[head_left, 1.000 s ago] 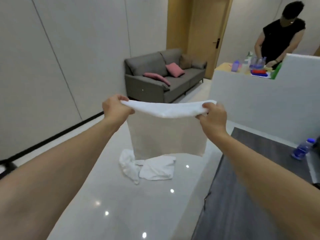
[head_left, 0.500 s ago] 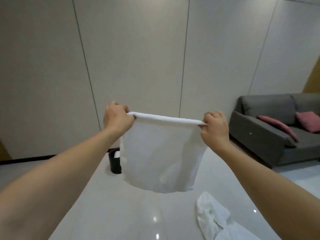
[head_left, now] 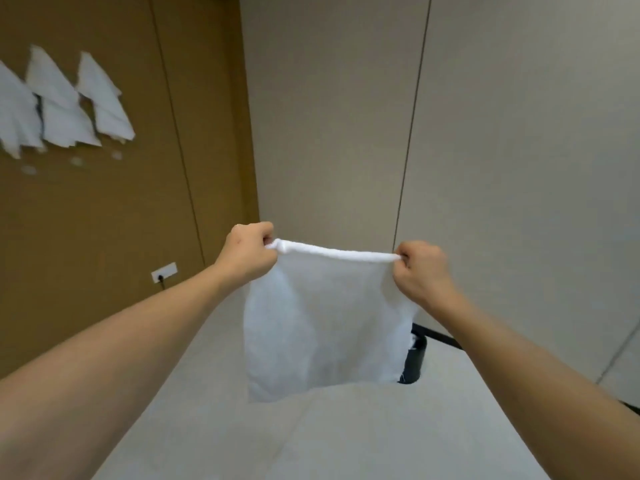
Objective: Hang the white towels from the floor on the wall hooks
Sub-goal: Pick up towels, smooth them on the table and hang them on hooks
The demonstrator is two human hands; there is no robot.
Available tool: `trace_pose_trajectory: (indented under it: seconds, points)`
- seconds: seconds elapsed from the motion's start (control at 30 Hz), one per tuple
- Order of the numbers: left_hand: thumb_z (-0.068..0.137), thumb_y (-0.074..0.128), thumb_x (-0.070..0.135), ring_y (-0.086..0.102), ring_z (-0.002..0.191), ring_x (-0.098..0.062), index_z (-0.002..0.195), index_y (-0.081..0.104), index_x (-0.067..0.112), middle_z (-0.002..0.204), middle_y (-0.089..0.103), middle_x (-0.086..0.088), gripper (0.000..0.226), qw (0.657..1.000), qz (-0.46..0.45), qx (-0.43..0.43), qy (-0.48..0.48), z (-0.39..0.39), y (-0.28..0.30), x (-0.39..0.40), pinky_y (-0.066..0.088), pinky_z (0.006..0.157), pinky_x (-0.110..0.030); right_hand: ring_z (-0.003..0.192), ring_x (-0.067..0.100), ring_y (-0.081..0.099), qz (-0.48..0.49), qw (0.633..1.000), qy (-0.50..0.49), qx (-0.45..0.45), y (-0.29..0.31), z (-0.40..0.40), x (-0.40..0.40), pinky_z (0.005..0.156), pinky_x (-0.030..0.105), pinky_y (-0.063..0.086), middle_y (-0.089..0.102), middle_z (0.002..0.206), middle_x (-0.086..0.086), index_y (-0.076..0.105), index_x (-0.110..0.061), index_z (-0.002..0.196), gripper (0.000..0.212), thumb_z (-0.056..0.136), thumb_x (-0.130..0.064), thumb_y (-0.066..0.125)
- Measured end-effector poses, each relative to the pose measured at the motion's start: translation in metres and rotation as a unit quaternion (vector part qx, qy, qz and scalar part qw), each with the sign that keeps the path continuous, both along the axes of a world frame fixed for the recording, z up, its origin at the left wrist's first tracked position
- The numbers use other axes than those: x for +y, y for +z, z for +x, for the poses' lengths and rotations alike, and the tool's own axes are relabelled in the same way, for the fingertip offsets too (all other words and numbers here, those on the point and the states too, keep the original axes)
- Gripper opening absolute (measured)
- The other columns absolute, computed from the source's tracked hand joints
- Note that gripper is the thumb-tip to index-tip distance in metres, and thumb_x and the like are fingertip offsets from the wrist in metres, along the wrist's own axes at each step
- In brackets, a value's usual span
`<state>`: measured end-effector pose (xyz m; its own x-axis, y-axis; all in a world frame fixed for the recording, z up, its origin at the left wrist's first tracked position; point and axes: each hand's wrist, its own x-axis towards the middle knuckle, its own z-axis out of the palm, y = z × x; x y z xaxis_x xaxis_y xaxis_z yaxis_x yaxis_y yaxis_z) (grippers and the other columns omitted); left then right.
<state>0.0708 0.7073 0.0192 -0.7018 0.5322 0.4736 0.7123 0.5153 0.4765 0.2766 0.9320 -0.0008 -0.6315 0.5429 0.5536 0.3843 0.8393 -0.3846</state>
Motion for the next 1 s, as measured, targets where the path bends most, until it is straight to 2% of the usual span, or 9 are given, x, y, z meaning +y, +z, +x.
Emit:
trace_pose_trajectory:
  seconds: [0.07, 0.17, 0.27, 0.47, 0.6, 0.73, 0.83, 0.9, 1.0]
  points:
    - [0.074, 0.048, 0.008, 0.037, 0.061, -0.021, 0.067, 0.044, 0.012, 0.065, 0.047, -0.003, 0.010, 0.999, 0.000, -0.012, 0.035, -0.039, -0.005, -0.021, 0.030, 0.053, -0.028, 0.079, 0.037, 0.056, 0.013, 0.999, 0.036, 0.001, -0.002, -0.060, -0.010, 0.063, 0.033, 0.029, 0.061, 0.081, 0.015, 0.059, -0.004, 0.083, 0.029, 0.078, -0.020, 0.036]
    - [0.070, 0.040, 0.003, 0.035, 0.061, -0.020, 0.065, 0.042, 0.013, 0.066, 0.046, -0.002, 0.011, 0.997, 0.006, -0.023, 0.072, -0.095, -0.011, -0.056, 0.028, 0.053, -0.031, 0.081, 0.036, 0.055, 0.008, 0.997, 0.082, 0.009, -0.003, -0.149, -0.030, 0.068, 0.036, 0.040, 0.062, 0.085, 0.014, 0.057, -0.007, 0.088, 0.014, 0.086, -0.009, 0.043]
    - [0.065, 0.034, -0.002, 0.032, 0.062, -0.019, 0.063, 0.038, 0.015, 0.066, 0.041, -0.002, 0.017, 0.993, 0.020, -0.033, 0.114, -0.156, -0.013, -0.096, 0.024, 0.053, -0.032, 0.083, 0.033, 0.055, -0.011, 0.992, 0.128, 0.019, 0.001, -0.239, -0.057, 0.070, 0.036, 0.046, 0.064, 0.085, 0.009, 0.059, -0.013, 0.084, 0.017, 0.082, -0.008, 0.043]
    - [0.068, 0.036, -0.007, 0.031, 0.059, -0.016, 0.057, 0.039, 0.016, 0.060, 0.037, 0.003, 0.025, 0.984, 0.031, -0.031, 0.175, -0.290, -0.002, -0.176, 0.025, 0.052, -0.030, 0.069, 0.025, 0.051, -0.045, 0.980, 0.191, 0.040, 0.021, -0.412, -0.133, 0.054, 0.027, 0.034, 0.057, 0.068, 0.001, 0.053, -0.019, 0.067, 0.021, 0.076, -0.002, 0.045]
    - [0.070, 0.039, -0.007, 0.033, 0.059, -0.016, 0.058, 0.046, 0.013, 0.059, 0.039, 0.003, 0.024, 0.976, 0.004, -0.016, 0.215, -0.371, 0.012, -0.226, 0.025, 0.051, -0.029, 0.066, 0.029, 0.055, -0.055, 0.964, 0.254, 0.059, 0.026, -0.509, -0.186, 0.057, 0.036, 0.047, 0.059, 0.064, 0.009, 0.057, -0.007, 0.065, 0.016, 0.073, 0.001, 0.046]
    - [0.068, 0.041, -0.008, 0.042, 0.065, -0.018, 0.058, 0.050, 0.013, 0.063, 0.046, 0.004, 0.025, 0.968, 0.000, -0.022, 0.250, -0.445, 0.008, -0.281, 0.031, 0.055, -0.028, 0.067, 0.022, 0.056, -0.103, 0.946, 0.296, 0.080, 0.024, -0.601, -0.229, 0.060, 0.040, 0.053, 0.060, 0.066, 0.003, 0.062, -0.010, 0.067, 0.019, 0.077, -0.002, 0.047]
    - [0.073, 0.042, -0.009, 0.057, 0.089, -0.017, 0.060, 0.067, 0.027, 0.093, 0.065, 0.008, 0.046, 0.958, 0.022, -0.036, 0.285, -0.497, 0.001, -0.317, 0.049, 0.073, -0.028, 0.070, 0.019, 0.056, -0.148, 0.930, 0.328, 0.071, 0.019, -0.670, -0.259, 0.059, 0.032, 0.049, 0.060, 0.070, 0.003, 0.064, -0.012, 0.073, 0.021, 0.082, -0.001, 0.048]
    - [0.075, 0.041, -0.011, 0.058, 0.103, -0.020, 0.066, 0.073, 0.034, 0.111, 0.065, 0.004, 0.056, 0.951, 0.016, -0.046, 0.305, -0.528, -0.005, -0.335, 0.051, 0.084, -0.029, 0.071, 0.024, 0.057, -0.175, 0.920, 0.348, 0.050, 0.010, -0.721, -0.275, 0.059, 0.032, 0.046, 0.060, 0.071, 0.007, 0.063, -0.010, 0.073, 0.020, 0.081, 0.000, 0.047]
    - [0.079, 0.046, -0.011, 0.056, 0.112, -0.023, 0.086, 0.076, 0.031, 0.119, 0.061, -0.001, 0.052, 0.935, -0.014, -0.053, 0.349, -0.576, -0.014, -0.360, 0.048, 0.092, -0.026, 0.066, 0.031, 0.053, -0.198, 0.901, 0.386, 0.030, -0.004, -0.799, -0.299, 0.057, 0.032, 0.038, 0.060, 0.072, 0.017, 0.059, -0.002, 0.069, 0.015, 0.073, 0.002, 0.045]
